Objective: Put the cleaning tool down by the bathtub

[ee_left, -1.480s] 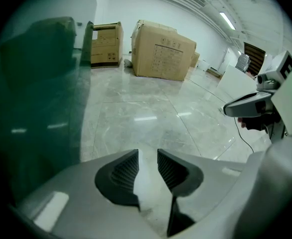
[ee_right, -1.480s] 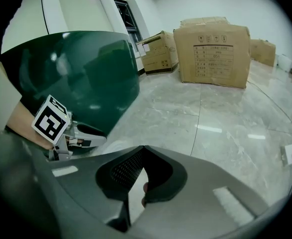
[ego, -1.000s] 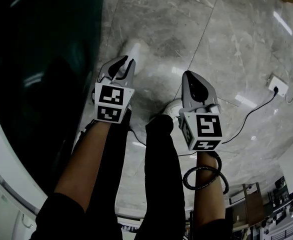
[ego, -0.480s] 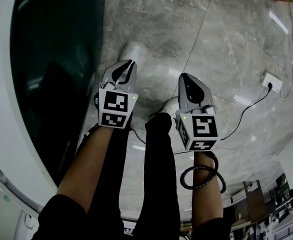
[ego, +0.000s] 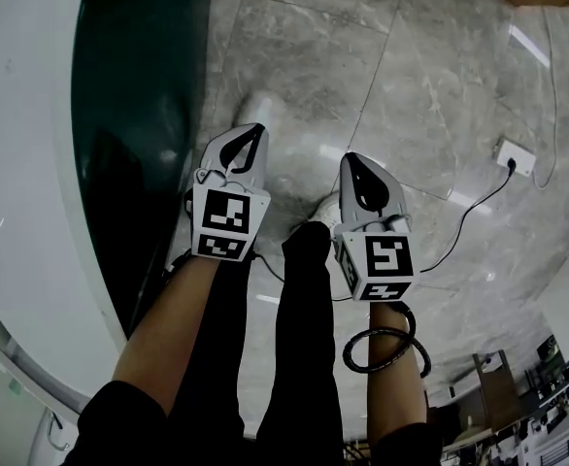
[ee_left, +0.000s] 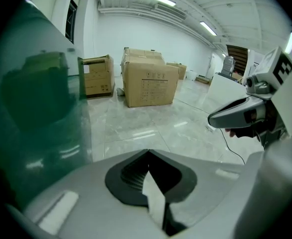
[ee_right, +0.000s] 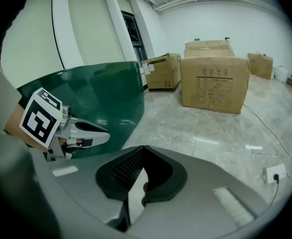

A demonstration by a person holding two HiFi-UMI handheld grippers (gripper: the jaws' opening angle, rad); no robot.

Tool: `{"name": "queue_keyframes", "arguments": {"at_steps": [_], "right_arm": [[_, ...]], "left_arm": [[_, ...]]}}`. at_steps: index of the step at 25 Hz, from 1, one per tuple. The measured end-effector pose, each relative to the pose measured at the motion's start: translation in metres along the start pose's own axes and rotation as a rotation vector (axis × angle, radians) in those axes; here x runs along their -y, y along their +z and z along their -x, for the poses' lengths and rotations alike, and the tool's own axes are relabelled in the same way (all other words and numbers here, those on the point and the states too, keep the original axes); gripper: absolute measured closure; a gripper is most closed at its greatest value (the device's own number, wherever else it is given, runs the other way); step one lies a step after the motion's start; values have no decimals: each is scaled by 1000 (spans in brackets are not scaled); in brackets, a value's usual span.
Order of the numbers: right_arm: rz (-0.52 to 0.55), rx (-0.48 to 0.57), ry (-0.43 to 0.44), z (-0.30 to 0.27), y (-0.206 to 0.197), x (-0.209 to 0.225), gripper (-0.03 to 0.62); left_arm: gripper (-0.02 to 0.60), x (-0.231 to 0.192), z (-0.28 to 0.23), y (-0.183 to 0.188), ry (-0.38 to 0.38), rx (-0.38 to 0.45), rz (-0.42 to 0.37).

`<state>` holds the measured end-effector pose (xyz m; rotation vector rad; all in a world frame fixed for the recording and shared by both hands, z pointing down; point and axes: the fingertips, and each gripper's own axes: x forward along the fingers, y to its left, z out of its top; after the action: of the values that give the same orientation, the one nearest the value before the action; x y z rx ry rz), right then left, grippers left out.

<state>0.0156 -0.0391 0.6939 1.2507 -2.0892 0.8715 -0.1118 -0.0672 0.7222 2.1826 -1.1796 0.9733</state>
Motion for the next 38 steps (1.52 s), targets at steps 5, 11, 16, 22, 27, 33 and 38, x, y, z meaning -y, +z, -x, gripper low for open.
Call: {"name": "queue_keyframes", "arguments": {"at_steps": [5,11,16,22,27,33,38], "right_arm": [[-3,34,-10,20,21,-11,576],[-6,54,-18,47,44,-21,571],[-7,77,-15,66,63,-24,571],[17,107,-5,83,85,-34,571],[46,123,0,100,101,-42,571],[51,154,7,115,120,-47,571],[50,197,-2,136,147,-47,570]], "left_arm": [[581,5,22,19,0,33,7],[581,13,49,50,1,72,-4],[581,21,68,70,3,92,6],[581,26,92,90,11,107,-7],[581,18,117,116,46,141,0],[581,19,137,139,53,168,-22],[581,24,154,162,59,185,-29]]}}
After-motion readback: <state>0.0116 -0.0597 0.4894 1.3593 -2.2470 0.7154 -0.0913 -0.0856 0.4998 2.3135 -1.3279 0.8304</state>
